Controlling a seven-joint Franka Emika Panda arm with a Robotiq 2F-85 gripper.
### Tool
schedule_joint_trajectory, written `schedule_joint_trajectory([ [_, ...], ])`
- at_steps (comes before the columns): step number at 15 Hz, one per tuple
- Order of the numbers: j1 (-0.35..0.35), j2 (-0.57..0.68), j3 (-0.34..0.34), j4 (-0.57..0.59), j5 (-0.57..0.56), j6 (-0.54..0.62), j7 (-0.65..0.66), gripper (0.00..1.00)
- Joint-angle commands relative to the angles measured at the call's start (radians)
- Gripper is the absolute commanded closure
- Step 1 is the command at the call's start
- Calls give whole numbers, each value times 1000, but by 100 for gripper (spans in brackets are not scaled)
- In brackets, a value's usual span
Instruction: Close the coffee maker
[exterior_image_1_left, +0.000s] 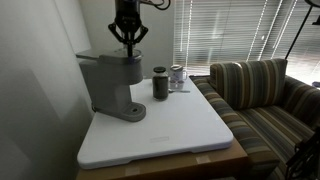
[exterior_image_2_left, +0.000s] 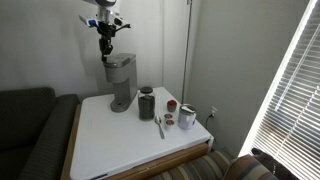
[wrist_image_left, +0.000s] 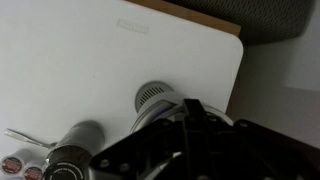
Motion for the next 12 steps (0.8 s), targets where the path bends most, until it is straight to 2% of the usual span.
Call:
schedule_joint_trajectory([
  [1, 15, 13, -21, -28, -24, 13, 45, 100],
  [4, 24, 6, -35, -28, -48, 1, 80, 100],
  [12, 106, 11, -101, -21, -156, 18, 224, 100],
])
